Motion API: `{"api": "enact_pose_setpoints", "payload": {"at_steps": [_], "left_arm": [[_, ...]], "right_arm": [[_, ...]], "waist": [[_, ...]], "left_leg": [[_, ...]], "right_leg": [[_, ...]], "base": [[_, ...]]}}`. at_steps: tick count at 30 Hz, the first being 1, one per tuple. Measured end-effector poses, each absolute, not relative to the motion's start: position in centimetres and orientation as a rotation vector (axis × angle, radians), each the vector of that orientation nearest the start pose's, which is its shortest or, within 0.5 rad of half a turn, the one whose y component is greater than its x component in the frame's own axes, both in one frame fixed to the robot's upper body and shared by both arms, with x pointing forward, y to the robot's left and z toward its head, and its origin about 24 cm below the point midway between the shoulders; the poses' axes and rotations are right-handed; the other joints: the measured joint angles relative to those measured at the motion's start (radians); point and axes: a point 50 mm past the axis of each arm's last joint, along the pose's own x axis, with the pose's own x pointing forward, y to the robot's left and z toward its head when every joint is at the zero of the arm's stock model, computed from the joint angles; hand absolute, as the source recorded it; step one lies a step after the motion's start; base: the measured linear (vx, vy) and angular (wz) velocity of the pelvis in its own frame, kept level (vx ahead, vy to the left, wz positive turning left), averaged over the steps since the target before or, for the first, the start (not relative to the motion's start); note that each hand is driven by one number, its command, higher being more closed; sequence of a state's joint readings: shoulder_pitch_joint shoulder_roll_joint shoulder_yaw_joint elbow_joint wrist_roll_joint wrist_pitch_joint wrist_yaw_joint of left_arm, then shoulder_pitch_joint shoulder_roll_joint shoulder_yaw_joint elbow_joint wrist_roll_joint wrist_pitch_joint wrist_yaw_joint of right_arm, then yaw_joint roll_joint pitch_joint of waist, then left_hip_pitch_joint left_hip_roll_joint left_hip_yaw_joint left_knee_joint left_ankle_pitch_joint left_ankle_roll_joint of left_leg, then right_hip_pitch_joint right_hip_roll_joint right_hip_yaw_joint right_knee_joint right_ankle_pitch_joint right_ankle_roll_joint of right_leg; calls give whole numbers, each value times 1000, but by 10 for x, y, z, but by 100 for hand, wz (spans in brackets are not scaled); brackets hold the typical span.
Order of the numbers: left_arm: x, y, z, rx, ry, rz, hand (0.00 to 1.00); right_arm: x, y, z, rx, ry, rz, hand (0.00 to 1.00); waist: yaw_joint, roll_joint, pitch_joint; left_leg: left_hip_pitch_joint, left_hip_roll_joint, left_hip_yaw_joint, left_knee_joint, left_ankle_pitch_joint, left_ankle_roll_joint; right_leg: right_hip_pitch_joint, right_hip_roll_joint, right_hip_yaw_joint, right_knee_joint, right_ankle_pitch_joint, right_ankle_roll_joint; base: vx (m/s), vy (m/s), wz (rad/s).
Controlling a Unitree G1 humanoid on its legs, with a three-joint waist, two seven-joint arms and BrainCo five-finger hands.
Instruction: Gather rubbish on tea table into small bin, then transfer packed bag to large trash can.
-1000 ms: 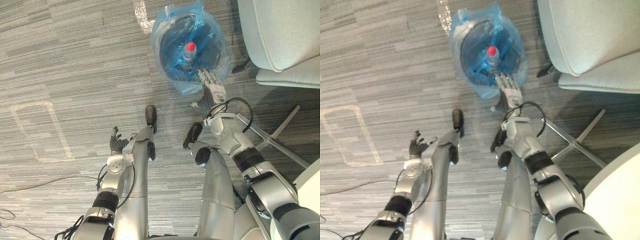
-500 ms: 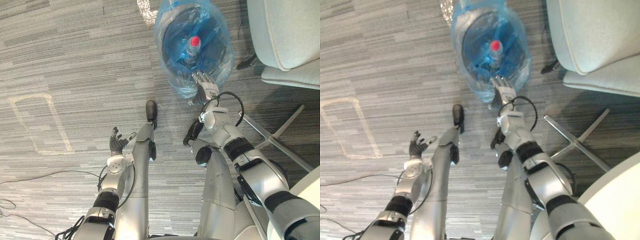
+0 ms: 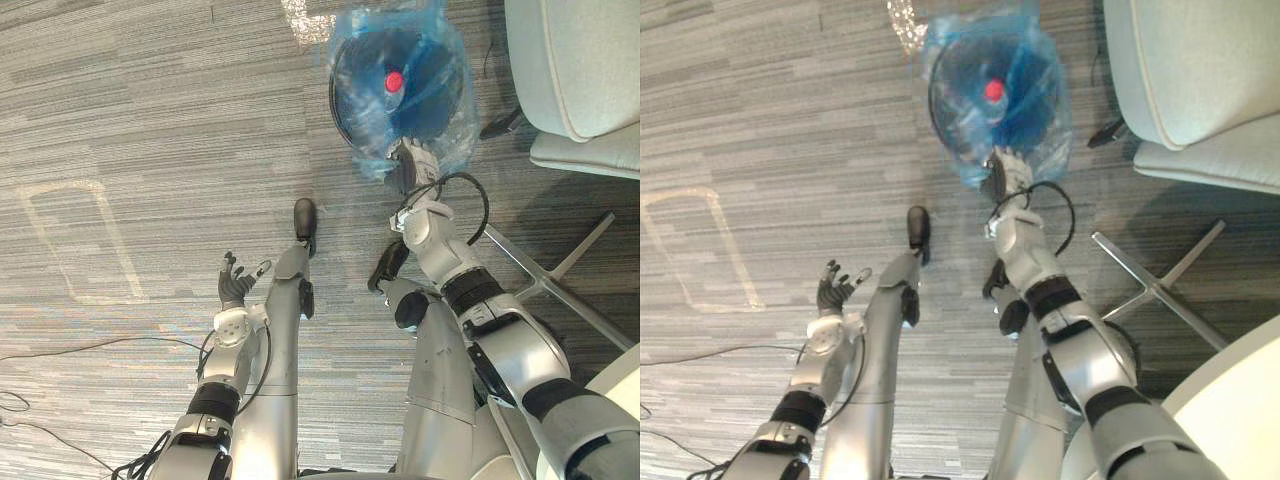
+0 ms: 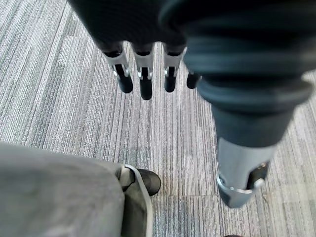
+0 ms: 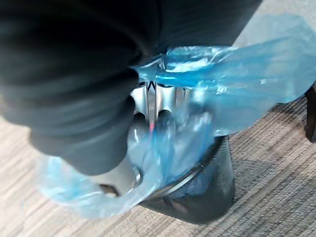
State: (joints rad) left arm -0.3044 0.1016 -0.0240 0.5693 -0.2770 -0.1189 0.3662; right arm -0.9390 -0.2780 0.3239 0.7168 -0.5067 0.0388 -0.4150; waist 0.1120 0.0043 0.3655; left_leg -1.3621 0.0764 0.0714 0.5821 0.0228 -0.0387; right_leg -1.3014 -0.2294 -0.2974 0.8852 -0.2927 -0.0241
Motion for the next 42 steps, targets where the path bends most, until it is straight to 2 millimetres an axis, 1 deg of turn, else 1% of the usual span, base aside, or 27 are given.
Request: {"api": "enact_pose_setpoints", "payload": {"at_steps": [3, 7, 11, 14, 17, 18, 21, 23, 25, 28, 29, 31, 32, 33, 35, 36, 39, 42], "left_arm": [[299, 174, 2, -122, 183, 355, 0], [300, 175, 2, -122, 187, 355, 0], [298, 175, -4, -96, 221, 347, 0], [293, 169, -13, -84, 268, 318, 0], [280, 157, -29, -86, 326, 278, 0], [275, 156, -33, -84, 344, 275, 0], [265, 156, -46, -67, 401, 280, 0], [260, 157, -53, -42, 437, 277, 0], [254, 157, -61, -32, 472, 267, 0], [241, 160, -74, 8, 537, 263, 0], [232, 162, -82, 22, 575, 262, 0], [226, 163, -88, 33, 605, 263, 0], [219, 164, -94, 51, 635, 257, 0], [216, 164, -96, 57, 648, 255, 0], [207, 165, -105, 82, 698, 246, 0], [201, 165, -110, 97, 726, 241, 0], [189, 167, -119, 129, 784, 234, 0], [181, 172, -123, 168, 809, 221, 0]], "right_arm": [[396, -122, 185, -938, -428, -203, 100], [389, -119, 186, -896, -462, -197, 100], [382, -114, 173, -850, -455, -165, 100], [372, -108, 161, -828, -456, -128, 100], [361, -103, 145, -806, -439, -87, 100], [357, -101, 141, -803, -439, -69, 100], [348, -97, 133, -785, -438, -30, 100], [343, -95, 126, -768, -422, -11, 100], [335, -94, 116, -745, -393, 10, 100], [323, -83, 98, -692, -342, 71, 100], [314, -78, 88, -672, -321, 103, 100], [308, -74, 81, -659, -303, 129, 100], [302, -71, 74, -644, -286, 154, 100], [298, -70, 72, -633, -280, 162, 100], [292, -69, 64, -613, -252, 184, 100], [289, -69, 59, -604, -231, 199, 100], [285, -71, 49, -591, -183, 225, 100], [283, -75, 40, -579, -137, 243, 100]], "waist": [[0, 0, 0], [1, 0, 0], [1, 0, 0], [-1, -1, 1], [-3, -2, 1], [-4, -2, 0], [-4, -6, -2], [-8, -8, -3], [-10, -15, -7], [-17, -39, -21], [-20, -58, -35], [-23, -71, -52], [-24, -80, -64], [-25, -83, -70], [-31, -87, -107], [-32, -90, -127], [-34, -85, -157], [-56, -82, -177]], "left_leg": [[-1, 3, 0, 18, 0, 0], [9, 9, -1, 37, -3, 3], [63, 26, -1, 48, -19, 11], [151, 36, 14, 3, -25, 7], [259, 37, 37, -60, -14, 13], [294, 37, 40, -77, -9, 18], [379, 38, 48, -96, -4, 14], [440, 38, 51, -118, -5, 15], [503, 39, 54, -138, -9, 15], [610, 39, 62, -182, -14, 13], [669, 38, 69, -209, -15, 11], [713, 38, 74, -233, -15, 11], [763, 39, 81, -263, -13, 8], [784, 39, 84, -275, -13, 7], [827, 38, 91, -316, -10, 4], [855, 37, 101, -348, 2, 2], [944, 30, 110, -439, 31, -4], [1028, 20, 110, -508, 55, -7]], "right_leg": [[1, 1, 2, 4, 0, 0], [18, 6, 2, 8, 0, 0], [85, 23, 0, -11, 4, -5], [171, 36, -1, -65, 14, 0], [272, 40, -2, -124, 28, 5], [306, 42, -4, -142, 37, -1], [398, 50, -6, -184, 47, -3], [465, 57, -11, -221, 51, 4], [533, 63, -13, -253, 54, 8], [640, 73, -13, -309, 59, 16], [696, 78, -13, -339, 62, 19], [739, 85, -12, -370, 67, 21], [787, 94, -9, -406, 77, 26], [809, 97, -6, -421, 80, 28], [850, 108, -2, -473, 99, 32], [872, 113, 3, -504, 111, 34], [955, 136, 27, -610, 159, 43], [1046, 149, 34, -705, 198, 53]], "base": [[-40, -13, -4], [-51, -6, -6], [-53, -6, -17], [-56, 5, -15], [-12, 4, 0], [16, 13, -4], [43, 13, -3], [60, 10, -1], [64, -1, -2], [54, -13, -6], [52, -29, -6], [43, -25, -8], [49, -15, -12], [67, -10, -14], [87, 7, -13], [121, 18, -18], [115, 22, -23], [98, 20, -11]]}}
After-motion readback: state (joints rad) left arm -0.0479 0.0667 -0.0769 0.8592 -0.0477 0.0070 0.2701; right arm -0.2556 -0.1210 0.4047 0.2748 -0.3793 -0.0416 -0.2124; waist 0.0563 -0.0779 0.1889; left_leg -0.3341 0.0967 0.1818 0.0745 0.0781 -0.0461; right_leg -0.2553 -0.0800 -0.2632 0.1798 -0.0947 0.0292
